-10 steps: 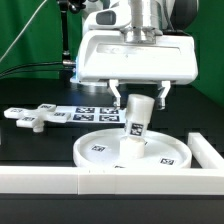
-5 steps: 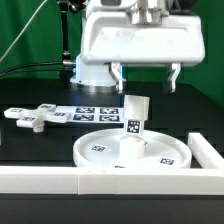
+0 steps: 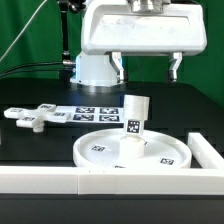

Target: Assemble round table

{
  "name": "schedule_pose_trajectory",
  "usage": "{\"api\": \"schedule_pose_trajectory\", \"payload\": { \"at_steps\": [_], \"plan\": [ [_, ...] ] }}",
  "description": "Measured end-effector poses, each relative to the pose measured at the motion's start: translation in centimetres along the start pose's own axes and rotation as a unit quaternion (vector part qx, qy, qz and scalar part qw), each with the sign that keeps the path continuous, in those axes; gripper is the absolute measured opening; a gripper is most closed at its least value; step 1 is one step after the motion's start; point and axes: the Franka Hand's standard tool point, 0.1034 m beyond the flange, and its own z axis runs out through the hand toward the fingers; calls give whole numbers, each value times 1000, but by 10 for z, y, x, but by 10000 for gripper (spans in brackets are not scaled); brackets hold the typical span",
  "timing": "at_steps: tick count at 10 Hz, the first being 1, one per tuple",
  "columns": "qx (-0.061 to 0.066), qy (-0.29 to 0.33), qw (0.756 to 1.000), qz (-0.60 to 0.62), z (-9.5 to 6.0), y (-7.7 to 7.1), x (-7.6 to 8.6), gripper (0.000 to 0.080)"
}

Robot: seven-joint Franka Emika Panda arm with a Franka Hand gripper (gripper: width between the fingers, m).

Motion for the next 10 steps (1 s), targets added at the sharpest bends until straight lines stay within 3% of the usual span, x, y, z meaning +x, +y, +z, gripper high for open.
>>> {"api": "schedule_pose_trajectory", "payload": {
  "at_steps": [3, 9, 10],
  "plan": [
    [8, -29, 1000, 1, 3, 1, -5, 648],
    [61, -223, 973, 7, 2, -13, -14, 648],
    [45, -189, 981, -12, 9, -4, -6, 648]
  ]
}}
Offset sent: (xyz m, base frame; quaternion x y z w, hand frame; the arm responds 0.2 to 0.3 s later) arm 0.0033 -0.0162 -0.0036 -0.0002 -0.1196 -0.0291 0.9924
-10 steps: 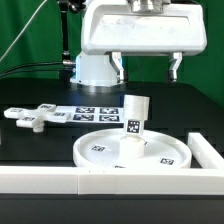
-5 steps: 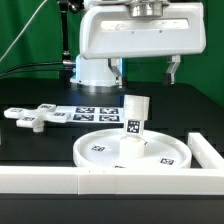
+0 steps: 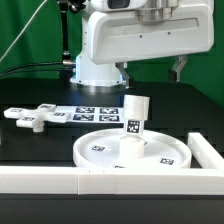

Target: Assemble round table

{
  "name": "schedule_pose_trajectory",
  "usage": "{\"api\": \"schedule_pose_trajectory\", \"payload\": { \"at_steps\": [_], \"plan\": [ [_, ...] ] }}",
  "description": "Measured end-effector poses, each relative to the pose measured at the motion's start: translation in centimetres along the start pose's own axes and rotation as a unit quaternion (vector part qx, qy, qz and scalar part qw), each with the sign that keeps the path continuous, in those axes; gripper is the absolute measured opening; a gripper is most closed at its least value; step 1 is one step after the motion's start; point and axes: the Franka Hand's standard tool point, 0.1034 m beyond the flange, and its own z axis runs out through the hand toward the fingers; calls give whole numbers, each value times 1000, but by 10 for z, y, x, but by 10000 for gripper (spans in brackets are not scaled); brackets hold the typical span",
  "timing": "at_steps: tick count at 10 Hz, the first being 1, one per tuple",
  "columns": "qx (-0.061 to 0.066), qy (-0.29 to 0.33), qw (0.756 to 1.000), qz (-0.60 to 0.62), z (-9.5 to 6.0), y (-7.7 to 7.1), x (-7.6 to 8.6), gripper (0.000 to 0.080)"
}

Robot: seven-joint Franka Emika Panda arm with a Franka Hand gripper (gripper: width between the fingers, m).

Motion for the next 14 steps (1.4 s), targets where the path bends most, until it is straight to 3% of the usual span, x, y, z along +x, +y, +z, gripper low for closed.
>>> {"api": "schedule_pose_trajectory", "payload": {
  "at_steps": [2, 4, 8, 14],
  "plan": [
    [-19, 18, 999, -20, 7, 11, -5, 648],
    [-21, 19, 999, -30, 13, 26, -7, 648],
    [-22, 21, 999, -35, 15, 22, -6, 648],
    [-36, 53, 996, -59, 29, 23, -9, 648]
  ]
}}
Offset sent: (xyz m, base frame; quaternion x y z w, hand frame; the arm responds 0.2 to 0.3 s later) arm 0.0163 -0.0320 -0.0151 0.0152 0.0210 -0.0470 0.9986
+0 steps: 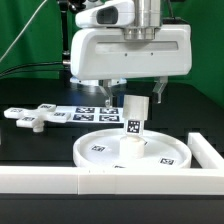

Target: Assemble round table

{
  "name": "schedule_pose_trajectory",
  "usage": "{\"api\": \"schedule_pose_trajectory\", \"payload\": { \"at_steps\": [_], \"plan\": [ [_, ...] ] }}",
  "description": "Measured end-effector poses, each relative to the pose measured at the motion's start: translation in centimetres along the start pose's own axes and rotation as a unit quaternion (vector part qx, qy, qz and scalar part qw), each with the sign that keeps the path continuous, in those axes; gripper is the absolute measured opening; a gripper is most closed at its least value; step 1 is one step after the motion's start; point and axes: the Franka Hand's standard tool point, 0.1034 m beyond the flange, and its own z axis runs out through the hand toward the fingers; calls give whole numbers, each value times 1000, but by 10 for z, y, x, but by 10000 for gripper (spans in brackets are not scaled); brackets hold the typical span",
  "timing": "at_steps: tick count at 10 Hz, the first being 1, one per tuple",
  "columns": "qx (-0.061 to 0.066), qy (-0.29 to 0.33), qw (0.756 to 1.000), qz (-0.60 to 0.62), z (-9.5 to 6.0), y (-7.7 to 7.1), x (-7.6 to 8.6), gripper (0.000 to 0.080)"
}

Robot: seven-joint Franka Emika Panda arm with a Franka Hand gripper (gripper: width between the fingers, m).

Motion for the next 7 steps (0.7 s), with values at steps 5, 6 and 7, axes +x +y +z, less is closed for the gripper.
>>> {"api": "schedule_pose_trajectory", "payload": {
  "at_steps": [5, 6, 7],
  "plan": [
    [0, -4, 1000, 1, 8, -2, -10, 648],
    [0, -4, 1000, 1, 8, -3, -10, 648],
    [1, -4, 1000, 0, 8, -3, -10, 648]
  ]
}}
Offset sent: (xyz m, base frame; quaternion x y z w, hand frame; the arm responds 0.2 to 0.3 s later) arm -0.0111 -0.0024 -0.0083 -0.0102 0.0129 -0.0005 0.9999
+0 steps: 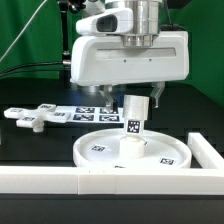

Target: Assemble round table

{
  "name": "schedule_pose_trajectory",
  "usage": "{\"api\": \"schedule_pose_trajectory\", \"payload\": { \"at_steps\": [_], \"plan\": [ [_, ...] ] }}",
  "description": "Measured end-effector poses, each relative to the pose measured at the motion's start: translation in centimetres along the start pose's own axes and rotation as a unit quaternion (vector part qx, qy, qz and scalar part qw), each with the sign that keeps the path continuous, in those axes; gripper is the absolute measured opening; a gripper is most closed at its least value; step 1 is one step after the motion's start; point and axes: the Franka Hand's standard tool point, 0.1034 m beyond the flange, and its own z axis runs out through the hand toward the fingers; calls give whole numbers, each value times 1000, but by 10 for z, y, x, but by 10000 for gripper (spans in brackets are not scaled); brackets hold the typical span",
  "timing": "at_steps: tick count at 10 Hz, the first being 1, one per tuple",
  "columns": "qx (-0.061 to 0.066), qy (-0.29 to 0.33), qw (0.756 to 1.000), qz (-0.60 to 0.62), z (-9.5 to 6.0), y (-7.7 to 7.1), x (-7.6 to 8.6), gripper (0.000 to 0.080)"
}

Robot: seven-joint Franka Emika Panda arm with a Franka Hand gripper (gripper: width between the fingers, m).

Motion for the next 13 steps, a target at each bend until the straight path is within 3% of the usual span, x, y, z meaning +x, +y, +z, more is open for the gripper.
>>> {"api": "schedule_pose_trajectory", "payload": {
  "at_steps": [1, 5, 7, 8, 10, 13],
  "plan": [
    [0, 0, 1000, 0, 0, 0, 0, 402],
    [0, 0, 1000, 13, 0, 0, 0, 404],
    [7, 0, 996, 87, 1, 0, 0, 404],
    [16, 1, 989, 147, 3, 2, 2, 404],
    [19, 11, 974, 224, 4, 1, 4, 406],
    [28, 8, 922, 385, 5, -2, 5, 406]
  ]
}}
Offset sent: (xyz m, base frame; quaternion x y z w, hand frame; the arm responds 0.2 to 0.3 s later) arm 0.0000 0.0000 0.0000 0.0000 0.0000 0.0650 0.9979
